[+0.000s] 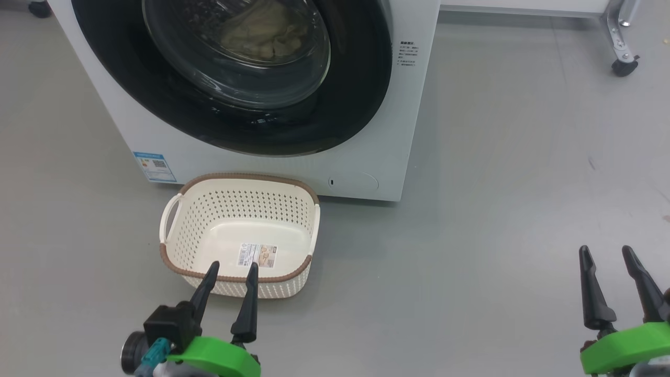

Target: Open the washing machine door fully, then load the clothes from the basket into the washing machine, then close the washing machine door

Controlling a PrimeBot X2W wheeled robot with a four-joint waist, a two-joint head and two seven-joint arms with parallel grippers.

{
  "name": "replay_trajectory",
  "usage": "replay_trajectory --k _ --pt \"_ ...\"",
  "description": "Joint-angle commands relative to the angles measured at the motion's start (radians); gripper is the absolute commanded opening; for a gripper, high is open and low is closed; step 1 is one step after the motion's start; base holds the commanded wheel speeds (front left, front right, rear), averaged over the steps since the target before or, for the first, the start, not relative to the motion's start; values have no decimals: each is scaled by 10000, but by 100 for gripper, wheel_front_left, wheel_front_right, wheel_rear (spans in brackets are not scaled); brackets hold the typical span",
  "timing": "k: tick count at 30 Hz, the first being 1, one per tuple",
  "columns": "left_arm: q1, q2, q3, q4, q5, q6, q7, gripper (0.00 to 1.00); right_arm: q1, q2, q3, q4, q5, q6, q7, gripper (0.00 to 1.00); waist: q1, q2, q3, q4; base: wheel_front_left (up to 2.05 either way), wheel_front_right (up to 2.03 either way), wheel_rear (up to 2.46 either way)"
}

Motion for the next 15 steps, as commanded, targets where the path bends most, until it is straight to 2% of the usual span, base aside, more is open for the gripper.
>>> replay_trajectory --k 1,4,5,15 --pt "-319 157 292 -325 -89 31 -31 100 -238 -164 225 -287 16 -32 53 100 0 -1 4 9 0 0 0" --pt "-331 157 269 -312 -91 45 -40 100 -244 -164 236 -296 25 -32 67 100 0 -1 0 30 0 0 0" --pt "-1 0 -24 2 -69 4 0 0 -1 0 14 6 0 0 2 0 0 -1 -2 30 0 0 0" --pt "1118 -73 -65 1477 -91 -2 10 0 258 132 236 1777 25 2 1 0 0 -1 -5 28 0 0 0"
